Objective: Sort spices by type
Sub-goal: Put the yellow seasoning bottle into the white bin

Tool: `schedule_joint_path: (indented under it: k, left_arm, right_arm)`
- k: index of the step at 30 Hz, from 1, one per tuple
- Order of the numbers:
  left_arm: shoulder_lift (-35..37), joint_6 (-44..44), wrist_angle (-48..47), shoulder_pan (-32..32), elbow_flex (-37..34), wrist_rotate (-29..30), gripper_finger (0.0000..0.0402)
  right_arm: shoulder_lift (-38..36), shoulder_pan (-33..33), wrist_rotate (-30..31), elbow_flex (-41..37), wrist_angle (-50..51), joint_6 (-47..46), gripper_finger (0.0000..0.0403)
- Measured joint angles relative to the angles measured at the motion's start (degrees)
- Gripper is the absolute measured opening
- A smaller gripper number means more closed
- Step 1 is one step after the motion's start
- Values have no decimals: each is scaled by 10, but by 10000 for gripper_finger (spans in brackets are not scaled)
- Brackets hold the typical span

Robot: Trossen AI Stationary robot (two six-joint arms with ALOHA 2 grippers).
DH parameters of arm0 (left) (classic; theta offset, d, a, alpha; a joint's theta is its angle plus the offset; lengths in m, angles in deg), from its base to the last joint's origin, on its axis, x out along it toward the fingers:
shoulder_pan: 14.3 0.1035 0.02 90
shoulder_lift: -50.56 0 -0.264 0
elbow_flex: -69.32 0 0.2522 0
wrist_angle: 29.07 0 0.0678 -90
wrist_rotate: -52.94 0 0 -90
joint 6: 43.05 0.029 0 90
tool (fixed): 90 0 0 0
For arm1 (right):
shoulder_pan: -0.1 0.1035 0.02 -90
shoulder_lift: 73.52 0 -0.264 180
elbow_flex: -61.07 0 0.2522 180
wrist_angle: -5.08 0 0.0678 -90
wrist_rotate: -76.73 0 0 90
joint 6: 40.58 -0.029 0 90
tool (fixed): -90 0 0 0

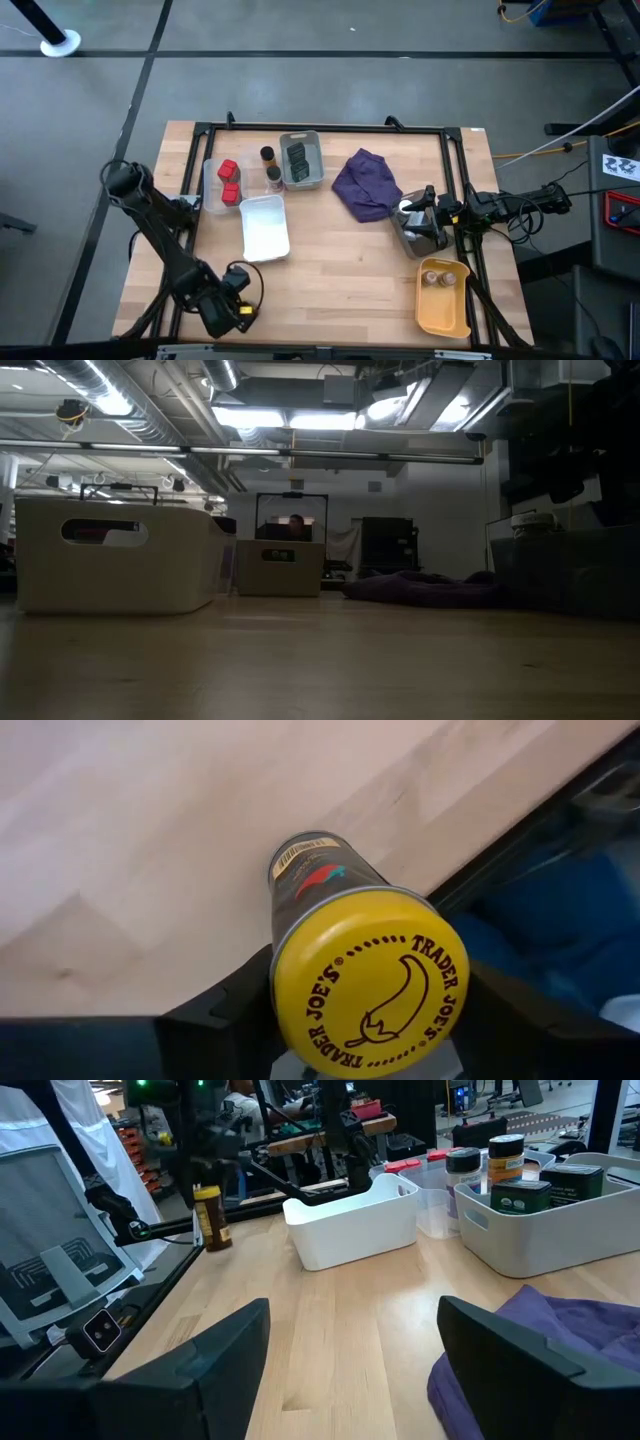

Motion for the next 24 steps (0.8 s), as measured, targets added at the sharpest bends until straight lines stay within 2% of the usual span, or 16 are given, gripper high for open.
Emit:
schedule_joint_path:
  k: [8, 15, 24]
  left_arm:
    - [73, 38, 1, 29, 0, 105, 213]
    - [168, 59, -14, 77, 1, 105, 220]
    - [242, 46, -189, 182, 1, 104, 220]
  right_arm:
    - [0, 0, 0, 0, 0, 0, 287]
    - [0, 0, 0, 0, 0, 0, 287]
    - [0, 0, 0, 0, 0, 0, 287]
